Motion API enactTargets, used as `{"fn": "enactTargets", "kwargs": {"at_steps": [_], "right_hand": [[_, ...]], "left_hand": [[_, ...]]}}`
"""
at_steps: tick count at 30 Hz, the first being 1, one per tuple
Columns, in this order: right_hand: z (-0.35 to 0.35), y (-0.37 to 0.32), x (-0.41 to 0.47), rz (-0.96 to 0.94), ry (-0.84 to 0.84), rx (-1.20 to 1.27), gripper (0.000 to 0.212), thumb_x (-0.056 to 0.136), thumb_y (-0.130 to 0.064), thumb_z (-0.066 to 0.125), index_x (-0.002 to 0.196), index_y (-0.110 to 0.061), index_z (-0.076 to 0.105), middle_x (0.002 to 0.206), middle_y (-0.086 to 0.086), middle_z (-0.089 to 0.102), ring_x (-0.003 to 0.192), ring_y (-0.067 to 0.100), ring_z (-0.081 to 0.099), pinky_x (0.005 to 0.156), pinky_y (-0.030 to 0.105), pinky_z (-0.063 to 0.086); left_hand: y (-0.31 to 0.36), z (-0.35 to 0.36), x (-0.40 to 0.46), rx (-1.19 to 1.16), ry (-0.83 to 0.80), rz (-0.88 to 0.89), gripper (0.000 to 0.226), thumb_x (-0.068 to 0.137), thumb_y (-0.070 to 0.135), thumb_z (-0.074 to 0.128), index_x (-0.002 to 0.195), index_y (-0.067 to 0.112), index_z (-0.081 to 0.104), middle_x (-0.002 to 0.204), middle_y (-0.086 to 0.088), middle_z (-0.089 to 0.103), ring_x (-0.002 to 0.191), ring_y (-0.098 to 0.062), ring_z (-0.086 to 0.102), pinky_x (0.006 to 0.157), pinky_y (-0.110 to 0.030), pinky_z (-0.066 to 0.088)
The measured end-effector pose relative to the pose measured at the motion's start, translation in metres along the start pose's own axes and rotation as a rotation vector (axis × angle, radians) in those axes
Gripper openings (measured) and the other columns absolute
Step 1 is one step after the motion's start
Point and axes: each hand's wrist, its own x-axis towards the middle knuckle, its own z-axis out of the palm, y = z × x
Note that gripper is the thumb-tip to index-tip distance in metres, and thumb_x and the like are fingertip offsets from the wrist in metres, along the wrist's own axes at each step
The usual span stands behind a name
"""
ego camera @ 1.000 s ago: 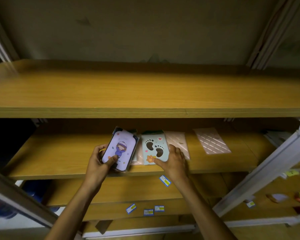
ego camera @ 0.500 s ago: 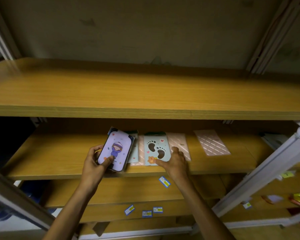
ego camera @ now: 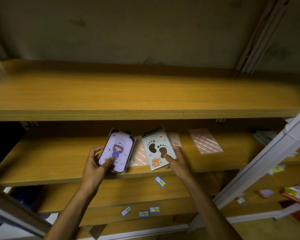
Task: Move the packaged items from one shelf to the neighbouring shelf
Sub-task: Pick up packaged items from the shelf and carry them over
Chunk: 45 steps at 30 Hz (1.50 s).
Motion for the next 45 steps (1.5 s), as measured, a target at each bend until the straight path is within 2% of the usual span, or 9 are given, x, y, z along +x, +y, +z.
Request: {"fn": "enactTargets", "kwargs": {"at_steps": [8,13,19,21,25,29,35,41,45], "right_hand": [[-0.056,0.006,-0.034,-0.075,0.066,0.153,0.028,0.096,-0.006,0.052,0.117,-0.021,0.042,0.107,-0.016,0.055,0.082,-0.005,0.062,0.054,0.010,0.049],[-0.119,0.021,-0.067,-0.160,0.125,0.098,0.039,0.093,-0.011,0.058,0.126,-0.023,0.041,0.121,-0.021,0.050,0.100,-0.019,0.056,0.069,0.007,0.050],[-0.197,0.041,-0.114,-0.163,0.344,0.230,0.057,0.083,-0.020,0.068,0.134,-0.029,0.045,0.129,-0.009,0.057,0.116,0.016,0.059,0.079,0.044,0.059],[-0.222,0.053,-0.132,-0.150,0.432,0.282,0.056,0.085,-0.009,0.068,0.134,-0.028,0.046,0.127,-0.011,0.058,0.114,0.016,0.060,0.072,0.040,0.060],[-0.275,0.082,-0.165,-0.097,0.579,0.319,0.055,0.082,-0.016,0.070,0.130,-0.036,0.052,0.129,-0.009,0.060,0.118,0.021,0.059,0.085,0.047,0.056],[-0.328,0.105,-0.192,-0.068,0.692,0.375,0.056,0.086,0.001,0.062,0.133,-0.026,0.050,0.126,-0.005,0.063,0.112,0.020,0.063,0.072,0.036,0.059],[-0.417,0.139,-0.213,-0.042,0.711,0.439,0.052,0.090,0.001,0.057,0.131,-0.029,0.050,0.127,0.005,0.062,0.108,0.031,0.064,0.070,0.050,0.059],[-0.496,0.167,-0.211,-0.029,0.706,0.507,0.053,0.090,0.003,0.055,0.133,-0.026,0.048,0.127,0.007,0.061,0.108,0.032,0.064,0.067,0.043,0.059],[-0.534,0.176,-0.199,-0.015,0.697,0.529,0.054,0.089,0.003,0.056,0.130,-0.030,0.049,0.124,0.002,0.061,0.109,0.026,0.063,0.066,0.041,0.060]], "left_hand": [[-0.002,0.033,-0.011,0.017,-0.146,-0.016,0.036,0.092,0.002,0.056,0.121,0.021,0.048,0.108,-0.003,0.067,0.074,-0.016,0.072,0.050,-0.030,0.057],[0.000,0.076,-0.021,-0.005,-0.335,-0.024,0.054,0.089,-0.006,0.057,0.131,0.025,0.047,0.114,0.003,0.067,0.092,-0.017,0.071,0.053,-0.029,0.057],[0.002,0.153,-0.040,0.002,-0.562,-0.019,0.067,0.085,-0.009,0.060,0.137,0.029,0.042,0.117,-0.001,0.064,0.093,-0.011,0.071,0.054,-0.032,0.059],[-0.001,0.181,-0.048,0.014,-0.620,-0.012,0.068,0.084,-0.007,0.062,0.136,0.031,0.043,0.119,0.001,0.064,0.097,-0.011,0.070,0.057,-0.035,0.060],[-0.009,0.242,-0.068,0.022,-0.722,-0.015,0.066,0.083,-0.004,0.065,0.134,0.033,0.045,0.116,0.003,0.067,0.103,-0.018,0.068,0.064,-0.040,0.061],[-0.015,0.308,-0.096,0.027,-0.822,0.012,0.066,0.083,-0.004,0.065,0.132,0.035,0.046,0.118,0.011,0.067,0.109,-0.015,0.065,0.070,-0.042,0.061],[-0.023,0.406,-0.149,0.045,-0.862,0.030,0.063,0.084,-0.004,0.064,0.130,0.035,0.045,0.120,0.005,0.064,0.107,-0.014,0.065,0.068,-0.037,0.061],[-0.025,0.490,-0.190,0.086,-0.843,0.182,0.060,0.084,0.000,0.064,0.133,0.028,0.043,0.114,0.026,0.062,0.107,0.003,0.061,0.069,-0.031,0.061],[-0.023,0.532,-0.202,0.107,-0.851,0.210,0.063,0.084,0.003,0.065,0.137,0.027,0.040,0.119,0.026,0.059,0.111,0.003,0.058,0.075,-0.024,0.058]]}}
